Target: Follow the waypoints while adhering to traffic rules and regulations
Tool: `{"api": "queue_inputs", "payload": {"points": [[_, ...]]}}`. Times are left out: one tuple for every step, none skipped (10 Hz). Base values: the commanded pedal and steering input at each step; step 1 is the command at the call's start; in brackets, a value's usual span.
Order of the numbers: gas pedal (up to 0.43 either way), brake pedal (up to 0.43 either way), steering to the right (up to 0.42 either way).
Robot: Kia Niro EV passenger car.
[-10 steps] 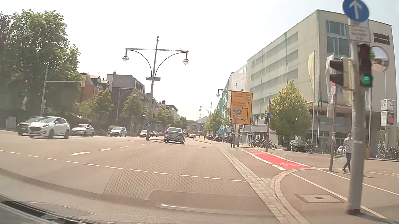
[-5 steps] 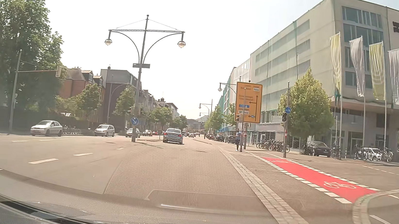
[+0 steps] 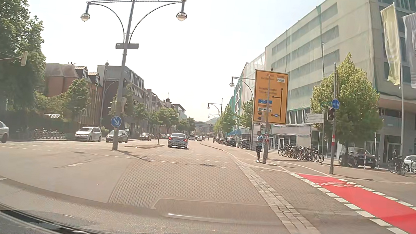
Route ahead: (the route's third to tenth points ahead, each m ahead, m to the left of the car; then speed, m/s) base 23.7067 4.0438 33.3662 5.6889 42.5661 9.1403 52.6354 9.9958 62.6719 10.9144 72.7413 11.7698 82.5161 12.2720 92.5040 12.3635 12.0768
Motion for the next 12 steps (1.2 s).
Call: {"api": "queue_inputs", "payload": {"points": [[0.169,0.000,-0.002],[0.169,0.000,-0.003],[0.169,0.000,-0.004],[0.157,0.000,-0.006],[0.150,0.000,-0.008],[0.138,0.000,-0.009],[0.130,0.000,-0.009],[0.118,0.000,-0.009],[0.118,0.000,-0.010],[0.118,0.000,-0.012],[0.118,0.000,-0.013],[0.118,0.000,-0.013]]}}
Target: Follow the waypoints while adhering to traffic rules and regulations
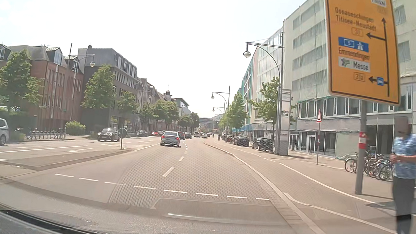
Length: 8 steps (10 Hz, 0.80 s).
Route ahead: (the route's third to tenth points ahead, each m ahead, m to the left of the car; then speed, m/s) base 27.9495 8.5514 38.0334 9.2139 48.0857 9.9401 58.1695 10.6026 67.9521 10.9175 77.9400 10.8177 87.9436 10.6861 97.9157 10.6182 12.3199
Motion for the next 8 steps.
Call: {"api": "queue_inputs", "payload": {"points": [[0.110,0.000,-0.013],[0.059,0.000,-0.013],[0.059,0.000,-0.013],[0.047,0.000,-0.013],[0.028,0.000,-0.013],[0.000,0.000,-0.013],[0.000,0.000,-0.013],[0.000,0.000,-0.014]]}}
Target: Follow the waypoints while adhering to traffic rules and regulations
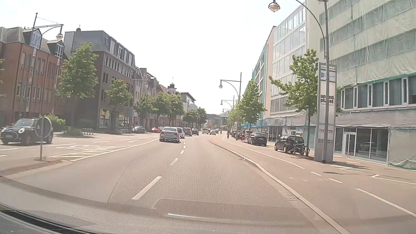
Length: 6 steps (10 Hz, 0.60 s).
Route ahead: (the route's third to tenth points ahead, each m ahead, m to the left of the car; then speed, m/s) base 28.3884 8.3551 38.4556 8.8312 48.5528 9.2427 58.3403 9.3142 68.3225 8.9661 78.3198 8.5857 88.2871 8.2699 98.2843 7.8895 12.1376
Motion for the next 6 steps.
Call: {"api": "queue_inputs", "payload": {"points": [[0.000,0.000,-0.013],[0.000,0.000,-0.014],[0.000,0.000,-0.015],[0.000,0.000,-0.017],[0.000,0.000,-0.020],[0.000,0.000,-0.021]]}}
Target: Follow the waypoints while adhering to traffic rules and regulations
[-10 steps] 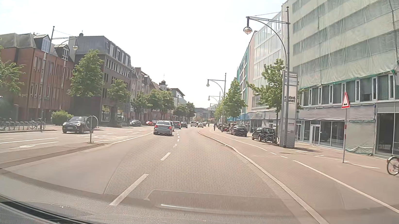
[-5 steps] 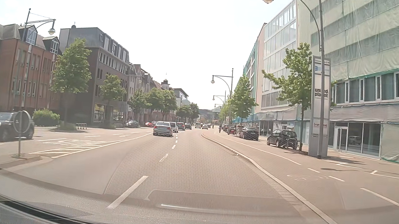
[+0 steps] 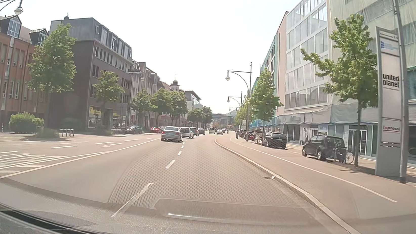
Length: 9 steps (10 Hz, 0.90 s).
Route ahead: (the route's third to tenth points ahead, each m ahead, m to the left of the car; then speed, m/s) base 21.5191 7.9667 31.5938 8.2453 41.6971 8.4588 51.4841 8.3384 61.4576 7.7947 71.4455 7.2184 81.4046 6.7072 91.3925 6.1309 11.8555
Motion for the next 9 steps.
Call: {"api": "queue_inputs", "payload": {"points": [[0.008,0.000,-0.021],[0.020,0.000,-0.022],[0.020,0.000,-0.023],[0.020,0.000,-0.023],[0.020,0.000,-0.023],[0.020,0.000,-0.023],[0.020,0.000,-0.023],[0.020,0.000,-0.023],[0.020,0.000,-0.023]]}}
